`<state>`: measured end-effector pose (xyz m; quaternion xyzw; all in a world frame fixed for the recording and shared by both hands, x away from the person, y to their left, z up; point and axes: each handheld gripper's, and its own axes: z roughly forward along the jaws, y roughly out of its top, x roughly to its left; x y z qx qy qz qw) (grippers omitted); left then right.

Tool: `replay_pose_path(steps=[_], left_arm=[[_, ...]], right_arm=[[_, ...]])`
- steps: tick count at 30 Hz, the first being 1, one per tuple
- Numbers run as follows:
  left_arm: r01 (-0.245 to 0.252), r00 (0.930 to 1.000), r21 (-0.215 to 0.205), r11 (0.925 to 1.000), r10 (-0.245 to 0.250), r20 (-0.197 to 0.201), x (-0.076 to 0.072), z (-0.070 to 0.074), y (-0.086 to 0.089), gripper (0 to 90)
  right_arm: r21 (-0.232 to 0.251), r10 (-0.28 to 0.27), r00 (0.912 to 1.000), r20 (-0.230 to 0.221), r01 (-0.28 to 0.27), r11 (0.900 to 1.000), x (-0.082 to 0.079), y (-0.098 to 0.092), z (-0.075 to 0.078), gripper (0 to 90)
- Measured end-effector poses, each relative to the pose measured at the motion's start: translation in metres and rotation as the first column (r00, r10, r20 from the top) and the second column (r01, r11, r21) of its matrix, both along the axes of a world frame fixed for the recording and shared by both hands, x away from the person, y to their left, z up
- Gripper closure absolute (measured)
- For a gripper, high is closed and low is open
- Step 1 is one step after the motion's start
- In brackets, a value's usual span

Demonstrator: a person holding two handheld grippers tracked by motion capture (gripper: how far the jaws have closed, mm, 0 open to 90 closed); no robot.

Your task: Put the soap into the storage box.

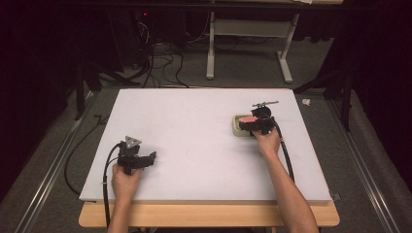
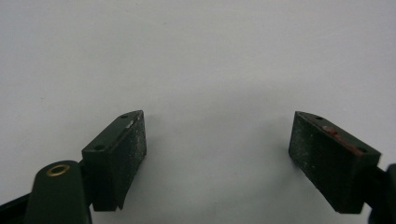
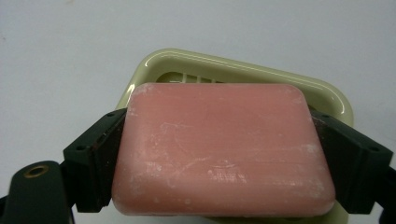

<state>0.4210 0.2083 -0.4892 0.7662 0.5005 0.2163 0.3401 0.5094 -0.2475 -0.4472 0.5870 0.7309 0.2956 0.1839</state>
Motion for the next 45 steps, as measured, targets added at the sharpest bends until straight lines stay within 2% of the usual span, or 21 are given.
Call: replay_pose_path(steps=[4, 11, 20, 36, 45], left_arm=[[0.000, 1.0000, 0.000, 1.0000, 0.000, 0.000, 0.000, 0.000, 0.000, 19.7], [0.000, 1.0000, 0.001, 1.0000, 0.000, -0.001, 0.000, 0.000, 0.000, 19.7], [0.000, 1.0000, 0.000, 1.0000, 0.000, 0.000, 0.000, 0.000, 0.000, 19.7], [0.000, 1.0000, -0.001, 1.0000, 0.000, 0.000, 0.000, 0.000, 0.000, 19.7], [0.000, 1.0000, -0.001, 1.0000, 0.000, -0.001, 0.000, 0.000, 0.000, 19.7]], right_arm=[[0.011, -0.011, 0.9998, -0.015, 0.011, 1.000, 0.002, -0.002, -0.002, 13.5], [0.010, -0.029, 0.9996, -0.003, 0.029, 1.000, 0.000, -0.002, -0.002, 13.4], [0.020, -0.030, 0.9991, 0.030, 0.029, 0.999, -0.008, -0.004, 0.003, 13.1], [0.038, 0.013, 0.9952, 0.097, -0.017, 0.999, -0.024, -0.007, 0.024, 13.8], [0.056, 0.036, 0.9867, 0.159, -0.046, 0.997, -0.042, -0.014, 0.038, 14.6]])
